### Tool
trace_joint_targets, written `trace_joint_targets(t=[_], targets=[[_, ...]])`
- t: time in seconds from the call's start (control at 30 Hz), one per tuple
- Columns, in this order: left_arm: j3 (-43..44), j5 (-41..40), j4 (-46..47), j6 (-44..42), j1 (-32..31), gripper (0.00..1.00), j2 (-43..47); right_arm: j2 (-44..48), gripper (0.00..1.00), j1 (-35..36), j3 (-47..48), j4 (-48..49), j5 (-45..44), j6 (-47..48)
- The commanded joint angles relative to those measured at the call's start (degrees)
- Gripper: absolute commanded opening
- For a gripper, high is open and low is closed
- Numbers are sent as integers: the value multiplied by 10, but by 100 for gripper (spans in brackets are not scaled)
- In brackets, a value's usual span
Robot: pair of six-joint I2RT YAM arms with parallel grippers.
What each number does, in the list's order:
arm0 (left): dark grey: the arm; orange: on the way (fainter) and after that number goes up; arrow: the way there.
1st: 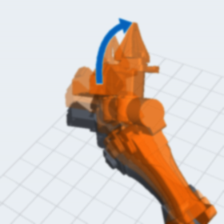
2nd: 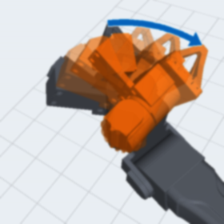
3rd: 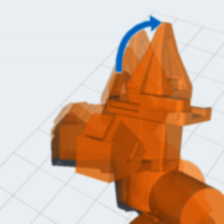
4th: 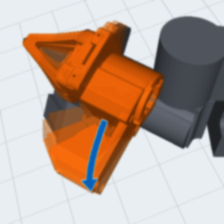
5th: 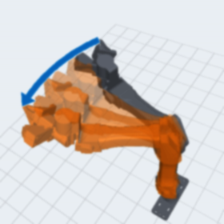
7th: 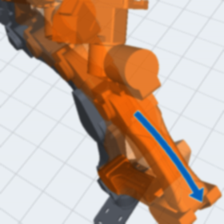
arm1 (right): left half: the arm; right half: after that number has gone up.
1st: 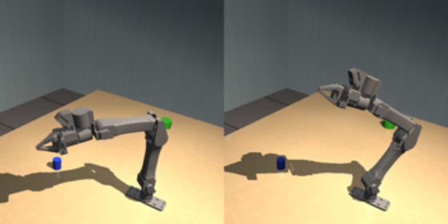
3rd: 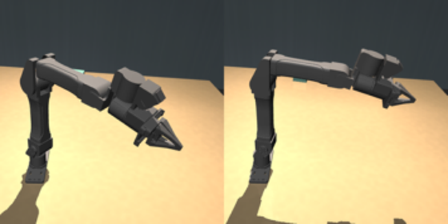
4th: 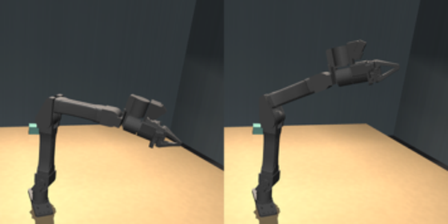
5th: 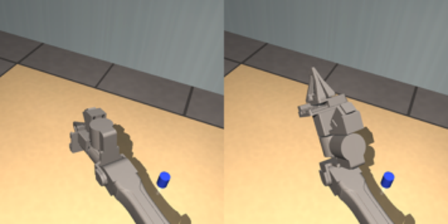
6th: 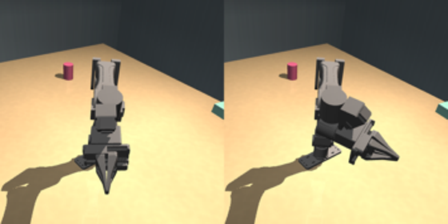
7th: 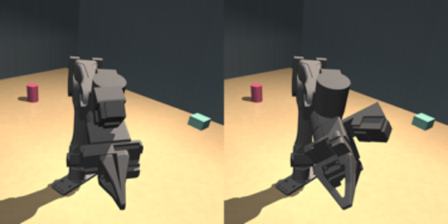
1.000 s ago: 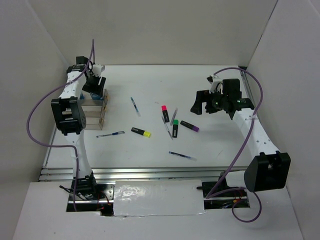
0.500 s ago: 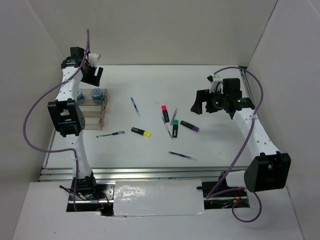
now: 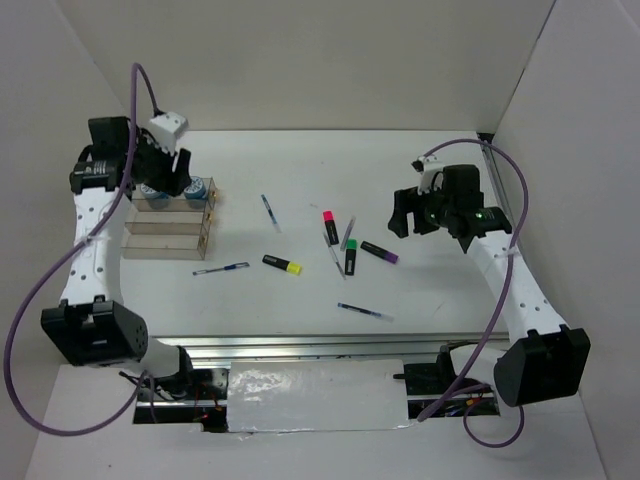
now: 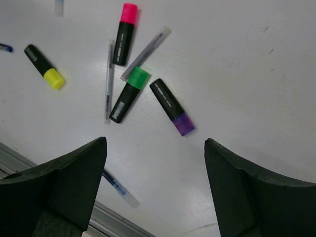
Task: Sort the stationery into containers
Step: Pick up the stationery from the center of the board.
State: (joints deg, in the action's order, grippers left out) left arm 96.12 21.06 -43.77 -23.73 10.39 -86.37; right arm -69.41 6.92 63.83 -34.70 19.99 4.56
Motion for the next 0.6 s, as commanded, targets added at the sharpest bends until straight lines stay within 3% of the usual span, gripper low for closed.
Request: trace_joint_targets(t=[0.0, 0.13, 0.23, 0.37, 0.57], targets=[[-113, 80, -26, -27, -22, 70, 57, 33, 84, 14, -28, -3, -42, 14], [-233, 78, 2, -13, -51, 80, 129, 44, 79, 19, -55, -3, -68, 20], [-311, 111, -11, -54, -95, 82, 158, 50, 79, 22, -71, -5, -69, 26], [-350, 95, 25, -70, -172, 82, 162, 59, 79, 21, -83, -3, -72, 28], [-336, 76, 25, -157, -259, 78, 83, 52, 81, 26, -71, -18, -66, 33]])
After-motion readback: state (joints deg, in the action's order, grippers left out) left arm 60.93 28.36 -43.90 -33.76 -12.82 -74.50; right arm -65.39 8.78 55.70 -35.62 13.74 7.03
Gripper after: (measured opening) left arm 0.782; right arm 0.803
